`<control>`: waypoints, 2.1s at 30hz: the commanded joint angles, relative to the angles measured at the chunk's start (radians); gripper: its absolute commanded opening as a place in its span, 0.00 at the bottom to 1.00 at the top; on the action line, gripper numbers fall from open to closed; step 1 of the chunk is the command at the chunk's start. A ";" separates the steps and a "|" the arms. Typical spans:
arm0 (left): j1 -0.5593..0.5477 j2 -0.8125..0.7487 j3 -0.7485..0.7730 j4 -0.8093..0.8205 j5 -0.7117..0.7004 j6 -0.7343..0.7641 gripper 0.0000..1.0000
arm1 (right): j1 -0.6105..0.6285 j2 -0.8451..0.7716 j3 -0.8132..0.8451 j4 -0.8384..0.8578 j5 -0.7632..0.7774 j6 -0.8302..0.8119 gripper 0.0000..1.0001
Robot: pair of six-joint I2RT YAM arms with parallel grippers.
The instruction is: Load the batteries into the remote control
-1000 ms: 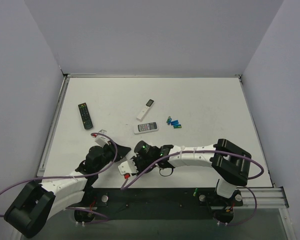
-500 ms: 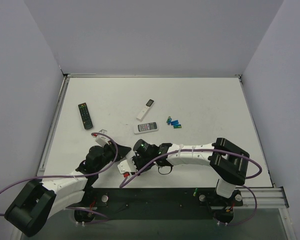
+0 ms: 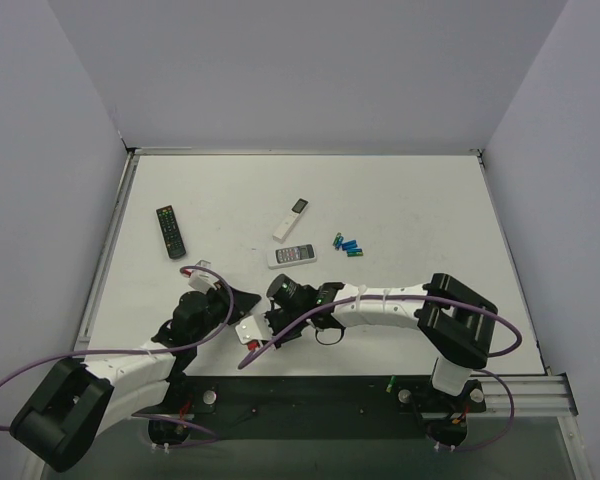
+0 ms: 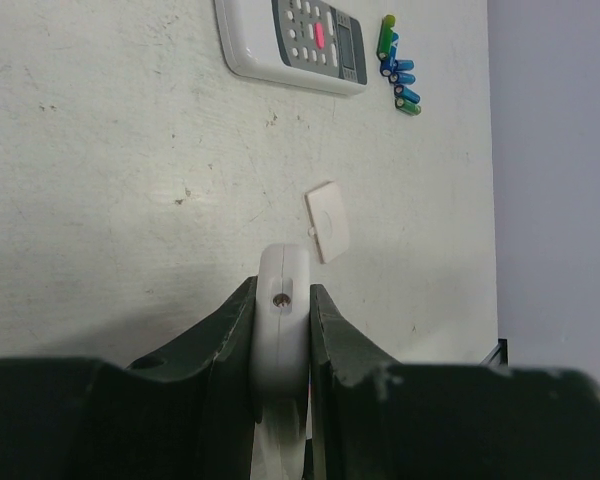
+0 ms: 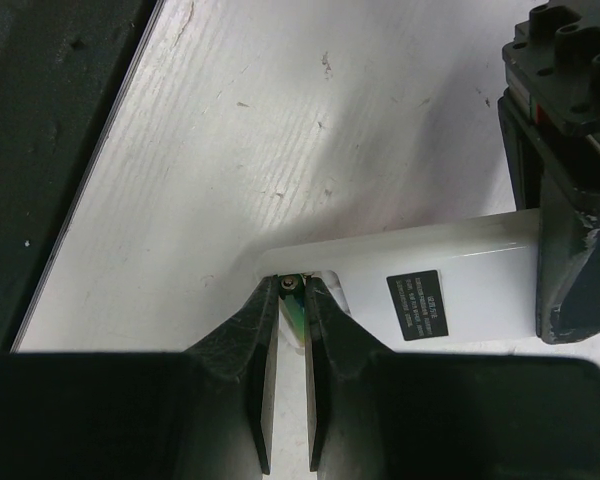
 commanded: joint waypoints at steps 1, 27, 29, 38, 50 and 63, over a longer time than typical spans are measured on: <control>0.014 0.012 0.006 -0.039 -0.076 -0.039 0.00 | 0.009 0.089 -0.046 -0.218 -0.062 0.042 0.07; 0.031 -0.018 0.017 -0.047 -0.053 -0.001 0.00 | -0.020 0.171 0.056 -0.411 -0.125 -0.024 0.11; 0.031 -0.015 0.017 -0.044 -0.053 -0.004 0.00 | -0.020 0.181 0.061 -0.402 -0.110 -0.020 0.11; 0.031 -0.013 0.005 -0.026 -0.029 -0.025 0.00 | -0.015 0.147 0.013 -0.281 -0.067 0.040 0.13; 0.031 -0.015 -0.005 -0.026 -0.039 -0.028 0.00 | -0.008 0.070 -0.037 -0.184 -0.056 0.077 0.17; 0.031 -0.030 -0.008 -0.035 -0.042 -0.028 0.00 | 0.003 0.035 -0.077 -0.121 -0.019 0.106 0.22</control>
